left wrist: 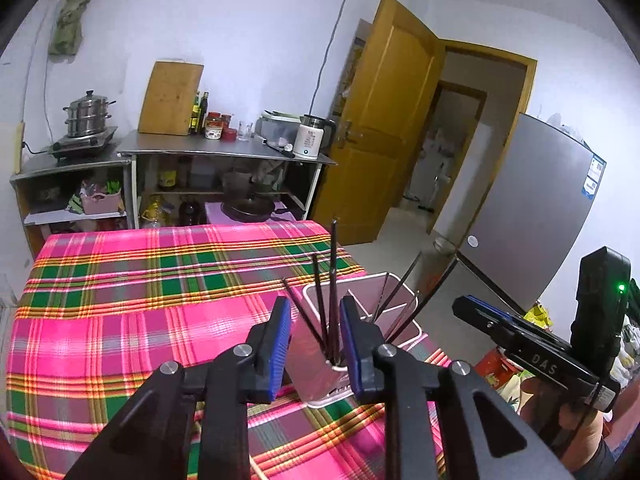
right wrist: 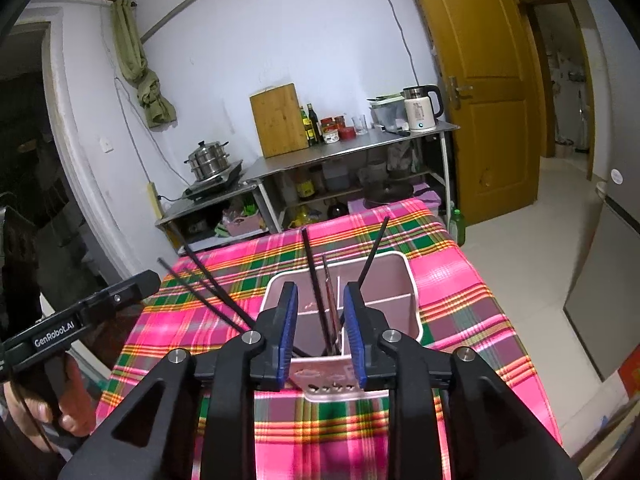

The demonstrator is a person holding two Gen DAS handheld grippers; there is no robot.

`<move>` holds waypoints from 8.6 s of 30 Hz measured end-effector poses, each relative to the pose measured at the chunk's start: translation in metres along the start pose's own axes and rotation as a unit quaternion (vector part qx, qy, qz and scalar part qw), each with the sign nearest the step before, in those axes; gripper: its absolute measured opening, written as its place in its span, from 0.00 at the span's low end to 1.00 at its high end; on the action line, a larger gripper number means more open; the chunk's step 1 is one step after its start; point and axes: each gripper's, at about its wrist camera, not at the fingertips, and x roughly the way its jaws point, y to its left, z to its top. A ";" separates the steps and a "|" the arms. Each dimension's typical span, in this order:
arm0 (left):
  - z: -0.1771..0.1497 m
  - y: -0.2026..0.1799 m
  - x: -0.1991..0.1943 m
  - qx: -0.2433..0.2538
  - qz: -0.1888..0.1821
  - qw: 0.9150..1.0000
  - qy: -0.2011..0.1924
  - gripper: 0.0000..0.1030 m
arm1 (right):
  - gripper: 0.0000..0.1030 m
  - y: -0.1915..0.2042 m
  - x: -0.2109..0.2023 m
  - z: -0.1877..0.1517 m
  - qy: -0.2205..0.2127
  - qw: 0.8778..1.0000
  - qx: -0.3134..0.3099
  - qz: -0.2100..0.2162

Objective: Organize utensils

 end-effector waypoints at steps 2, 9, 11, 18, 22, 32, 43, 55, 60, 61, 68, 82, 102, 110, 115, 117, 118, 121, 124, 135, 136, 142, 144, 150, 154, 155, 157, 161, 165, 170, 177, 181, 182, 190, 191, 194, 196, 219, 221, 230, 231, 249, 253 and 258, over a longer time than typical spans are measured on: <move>-0.006 0.004 -0.006 -0.002 0.004 1.000 0.000 0.24 | 0.24 0.003 -0.005 -0.006 0.001 1.000 0.000 0.003; -0.037 0.020 -0.023 -0.014 0.021 1.000 0.011 0.24 | 0.24 0.017 -0.014 -0.028 0.018 1.000 -0.007 0.017; -0.048 0.026 -0.026 -0.019 0.028 0.999 0.017 0.24 | 0.24 0.021 -0.014 -0.036 0.027 0.999 -0.009 0.023; -0.082 0.044 -0.034 -0.039 0.043 0.998 0.038 0.24 | 0.24 0.038 -0.011 -0.064 0.053 0.998 -0.019 0.035; -0.098 0.052 -0.032 -0.049 0.052 0.996 0.053 0.24 | 0.24 0.045 -0.006 -0.079 0.070 0.996 -0.029 0.037; -0.129 0.074 -0.007 -0.081 0.068 0.990 0.093 0.24 | 0.24 0.058 0.014 -0.097 0.102 0.993 -0.040 0.050; -0.154 0.093 0.040 -0.104 0.082 0.982 0.133 0.24 | 0.24 0.057 0.037 -0.113 0.133 0.989 -0.042 0.059; -0.156 0.100 0.081 -0.092 0.115 0.978 0.145 0.17 | 0.24 0.054 0.057 -0.123 0.153 0.986 -0.038 0.059; -0.154 0.100 0.084 -0.057 0.125 0.979 0.152 0.08 | 0.24 0.060 0.066 -0.127 0.162 0.984 -0.042 0.062; -0.154 0.102 0.083 -0.052 0.125 0.979 0.153 0.07 | 0.24 0.063 0.069 -0.128 0.164 0.984 -0.044 0.063; -0.153 0.136 0.063 -0.060 0.153 0.975 0.148 0.05 | 0.24 0.086 0.100 -0.135 0.182 0.978 -0.064 0.075; -0.155 0.187 0.035 -0.112 0.179 0.969 0.132 0.06 | 0.24 0.123 0.184 -0.141 0.222 0.966 -0.115 0.065; -0.144 0.183 0.049 -0.072 0.184 0.967 0.160 0.06 | 0.06 0.148 0.215 -0.137 0.239 0.956 -0.167 0.044; -0.132 0.175 0.031 -0.078 0.169 0.973 0.136 0.05 | 0.06 0.153 0.177 -0.114 0.206 0.965 -0.148 0.072; -0.116 0.160 0.013 -0.069 0.158 0.978 0.114 0.05 | 0.06 0.154 0.150 -0.100 0.182 0.970 -0.141 0.084; -0.110 0.154 0.006 -0.067 0.154 0.980 0.106 0.05 | 0.06 0.155 0.142 -0.096 0.175 0.971 -0.139 0.086; -0.107 0.152 0.003 -0.065 0.153 0.981 0.104 0.05 | 0.06 0.156 0.138 -0.095 0.171 0.972 -0.137 0.087; -0.099 0.142 -0.007 -0.061 0.147 0.983 0.092 0.05 | 0.06 0.154 0.124 -0.089 0.160 0.974 -0.133 0.088; -0.092 0.132 -0.017 -0.055 0.143 0.985 0.082 0.05 | 0.06 0.151 0.114 -0.085 0.151 0.976 -0.129 0.087; -0.073 0.100 -0.041 -0.036 0.127 0.990 0.056 0.05 | 0.06 0.139 0.074 -0.064 0.113 0.983 -0.116 0.082; -0.071 0.098 -0.042 -0.035 0.126 0.990 0.054 0.05 | 0.06 0.139 0.071 -0.062 0.109 0.984 -0.115 0.082; -0.067 0.082 -0.049 -0.026 0.120 0.991 0.047 0.05 | 0.06 0.130 0.057 -0.057 0.096 0.986 -0.109 0.080; -0.068 0.080 -0.050 -0.024 0.119 0.991 0.047 0.05 | 0.06 0.128 0.054 -0.058 0.096 0.986 -0.108 0.078; -0.073 0.074 -0.054 -0.022 0.119 0.992 0.047 0.05 | 0.06 0.121 0.050 -0.063 0.101 0.987 -0.104 0.074; -0.073 0.070 -0.059 -0.017 0.119 0.991 0.054 0.05 | 0.06 0.116 0.046 -0.062 0.100 0.987 -0.102 0.072; -0.072 0.070 -0.060 -0.018 0.118 0.991 0.056 0.05 | 0.06 0.115 0.044 -0.061 0.099 0.987 -0.101 0.072; -0.070 0.069 -0.062 -0.021 0.115 0.992 0.057 0.05 | 0.06 0.114 0.040 -0.060 0.093 0.988 -0.099 0.072; -0.062 0.060 -0.065 -0.019 0.104 0.993 0.051 0.05 | 0.06 0.110 0.029 -0.055 0.081 0.990 -0.098 0.068; -0.054 0.048 -0.061 -0.018 0.083 0.995 0.049 0.05 | 0.06 0.101 0.018 -0.049 0.071 0.991 -0.091 0.061; -0.042 0.028 -0.047 -0.010 0.057 0.997 0.051 0.05 | 0.06 0.079 0.004 -0.038 0.053 0.995 -0.074 0.043; -0.020 0.006 -0.026 -0.008 0.026 0.999 0.040 0.05 | 0.06 0.053 -0.013 -0.019 0.024 0.998 -0.048 0.019; -0.001 -0.007 -0.021 -0.005 0.012 1.000 0.023 0.05 | 0.06 0.042 -0.022 -0.004 0.000 0.999 -0.037 0.010; 0.005 -0.009 -0.022 -0.004 0.008 1.000 0.017 0.05 | 0.06 0.038 -0.025 0.002 -0.008 0.999 -0.034 0.008; 0.044 -0.029 -0.016 0.001 -0.010 1.000 -0.024 0.05 | 0.06 0.028 -0.035 0.038 -0.056 0.998 -0.016 0.004; 0.049 -0.032 -0.014 0.002 -0.013 1.000 -0.028 0.05 | 0.06 0.027 -0.035 0.042 -0.061 0.998 -0.016 0.003; 0.057 -0.038 -0.007 0.006 -0.015 0.999 -0.037 0.05 | 0.06 0.026 -0.032 0.049 -0.069 0.998 -0.015 0.002; 0.060 -0.041 -0.003 0.009 -0.014 0.999 -0.039 0.05 | 0.06 0.024 -0.029 0.052 -0.071 0.997 -0.013 0.002; 0.029 -0.042 0.065 0.048 -0.007 0.999 -0.001 0.05 | 0.06 0.006 0.031 0.018 -0.017 1.000 -0.012 -0.011; 0.025 -0.041 0.067 0.049 -0.006 0.999 0.004 0.05 | 0.06 0.004 0.037 0.013 -0.006 1.000 -0.009 -0.011; 0.020 -0.038 0.064 0.042 -0.003 0.999 0.011 0.11 | 0.07 0.001 0.045 0.003 0.020 1.000 -0.005 -0.007; 0.021 -0.038 0.060 0.041 -0.004 0.999 0.007 0.12 | 0.07 0.001 0.046 0.004 0.021 1.000 -0.005 -0.007; 0.006 -0.025 0.004 0.028 0.001 0.999 -0.024 0.21 | 0.25 0.022 -0.006 -0.005 -0.013 0.999 -0.030 -0.013; -0.014 -0.022 -0.006 0.028 0.005 0.999 -0.019 0.21 | 0.25 0.024 -0.014 -0.017 -0.011 0.999 -0.031 -0.014; -0.039 -0.022 -0.015 0.033 0.007 0.999 -0.006 0.21 | 0.25 0.031 -0.025 -0.039 -0.007 0.999 -0.038 -0.014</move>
